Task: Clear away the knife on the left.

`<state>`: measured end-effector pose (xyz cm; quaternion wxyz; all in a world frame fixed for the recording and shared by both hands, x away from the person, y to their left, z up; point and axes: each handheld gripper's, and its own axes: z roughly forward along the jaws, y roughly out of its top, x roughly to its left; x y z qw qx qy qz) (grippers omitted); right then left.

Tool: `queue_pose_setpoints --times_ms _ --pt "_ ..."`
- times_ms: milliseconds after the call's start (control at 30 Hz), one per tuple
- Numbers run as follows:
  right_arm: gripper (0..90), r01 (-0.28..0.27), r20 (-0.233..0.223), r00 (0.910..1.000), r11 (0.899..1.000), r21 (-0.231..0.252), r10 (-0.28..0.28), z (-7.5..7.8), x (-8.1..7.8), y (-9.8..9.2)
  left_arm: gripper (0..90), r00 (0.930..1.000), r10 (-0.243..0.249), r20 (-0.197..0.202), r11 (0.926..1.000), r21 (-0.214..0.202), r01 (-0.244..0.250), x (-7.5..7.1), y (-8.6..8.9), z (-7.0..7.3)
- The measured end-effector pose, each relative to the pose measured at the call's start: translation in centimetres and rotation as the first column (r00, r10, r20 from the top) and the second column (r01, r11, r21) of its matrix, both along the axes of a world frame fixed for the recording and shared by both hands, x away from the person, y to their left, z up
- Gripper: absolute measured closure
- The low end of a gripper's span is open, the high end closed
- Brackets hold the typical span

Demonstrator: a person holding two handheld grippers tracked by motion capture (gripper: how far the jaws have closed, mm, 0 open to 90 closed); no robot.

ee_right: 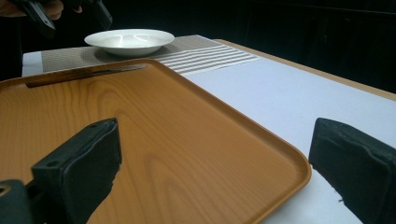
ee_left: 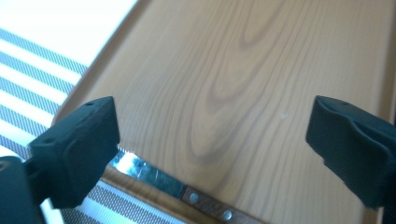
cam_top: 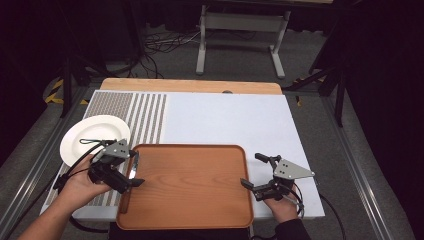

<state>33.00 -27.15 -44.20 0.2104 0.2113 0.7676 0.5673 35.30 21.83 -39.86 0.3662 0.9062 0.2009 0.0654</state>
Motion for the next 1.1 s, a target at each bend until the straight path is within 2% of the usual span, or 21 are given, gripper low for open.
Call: queue_pose_setpoints --times_ms 100,133,167,200,233,267,333,400,433,467,633,700,767,800,833,867,933,1000,1033,1067,1100 --pt "3.0 0.001 -0.002 1.0 1.0 0.001 -0.001 0.0 0.0 0.0 0.6 0.9989 0.019 0.043 0.9974 -0.07 -0.016 -0.5 0.9 0.2" --pt "3.0 0.001 -0.002 1.0 1.0 0.001 -0.001 0.0 0.0 0.0 0.6 0.9989 0.019 0.043 0.9974 -0.07 -0.016 -0.5 0.9 0.2" --pt "3.0 0.001 0.001 1.0 1.0 -0.001 -0.001 0.0 -0.1 -0.1 0.5 0.9974 0.031 0.064 0.9932 -0.114 -0.024 -0.7 1.6 0.2" --pt "3.0 0.001 0.002 1.0 1.0 0.0 -0.001 0.0 -0.1 -0.1 0.5 0.9974 0.031 0.064 0.9932 -0.114 -0.024 -0.7 1.6 0.2" --pt "3.0 0.002 0.0 1.0 1.0 0.002 -0.002 0.0 -0.1 -0.1 0.5 0.9952 0.044 0.087 0.9869 -0.159 -0.03 -1.0 2.2 0.2" --pt "3.0 0.002 0.0 1.0 1.0 0.002 -0.002 0.0 -0.1 -0.1 0.5 0.9952 0.044 0.087 0.9869 -0.159 -0.03 -1.0 2.2 0.2" --pt "2.9 0.002 0.001 1.0 1.0 0.001 -0.002 0.0 -0.1 -0.1 0.5 0.992 0.058 0.112 0.9727 -0.23 -0.031 -1.4 3.0 0.1" --pt "3.0 0.002 -0.001 1.0 1.0 0.001 -0.002 0.0 0.0 -0.1 0.5 0.991 0.053 0.123 0.9639 -0.265 -0.019 -1.6 3.4 -0.1" --pt "2.9 0.001 0.001 1.0 1.0 0.001 -0.001 0.0 0.0 -0.1 0.4 0.989 0.058 0.136 0.9551 -0.296 -0.016 -1.8 3.9 -0.4" --pt "2.9 0.001 0.001 1.0 1.0 0.001 -0.001 0.0 0.0 -0.1 0.3 0.989 0.058 0.136 0.9551 -0.296 -0.016 -1.8 3.9 -0.4" --pt "2.9 0.003 0.002 1.0 1.0 0.001 -0.003 0.0 -0.1 -0.1 0.2 0.9784 0.098 0.182 0.9285 -0.37 -0.024 -2.5 4.9 -1.6" --pt "2.9 0.002 0.002 1.0 1.0 0.001 -0.002 0.0 -0.1 -0.1 0.2 0.9791 0.109 0.172 0.9124 -0.408 -0.029 -2.8 5.4 -2.2" --pt "2.9 0.002 0.002 1.0 1.0 0.001 -0.002 0.0 -0.1 -0.1 0.2 0.9782 0.114 0.173 0.9083 -0.417 -0.032 -2.9 5.6 -2.4" --pt "2.9 0.002 0.003 1.0 1.0 0.001 -0.002 0.0 -0.1 -0.1 0.2 0.9734 0.132 0.187 0.8995 -0.435 -0.038 -3.1 5.9 -2.8" --pt "2.9 0.002 0.003 1.0 1.0 0.0 -0.002 0.0 -0.1 -0.1 0.2 0.9732 0.136 0.185 0.8924 -0.449 -0.04 -3.2 6.1 -3.1" --pt "2.9 0.002 0.003 1.0 1.0 0.0 -0.002 0.0 -0.1 -0.1 0.2 0.9732 0.136 0.185 0.8924 -0.449 -0.04 -3.2 6.1 -3.1" --pt "2.9 0.002 0.004 1.0 1.0 0.001 -0.002 0.0 -0.1 -0.1 0.2 0.9694 0.156 0.189 0.8705 -0.49 -0.045 -3.3 6.6 -3.8" --pt "2.9 0.002 0.005 1.0 1.0 0.002 -0.002 0.0 -0.1 -0.1 0.2 0.9672 0.167 0.191 0.854 -0.518 -0.046 -3.4 7.0 -4.5" --pt "2.9 0.002 0.005 1.0 1.0 0.002 -0.002 0.0 -0.1 -0.1 0.2 0.9672 0.167 0.191 0.854 -0.518 -0.046 -3.4 7.0 -4.5" --pt "2.9 0.003 0.004 1.0 1.0 0.002 -0.003 0.0 -0.1 -0.2 0.2 0.9667 0.174 0.188 0.8468 -0.53 -0.049 -3.5 7.2 -4.9" --pt "2.8 0.003 0.004 1.0 1.0 0.006 -0.003 0.0 -0.1 -0.2 0.2 0.9655 0.18 0.188 0.8446 -0.533 -0.054 -3.5 7.3 -5.1"
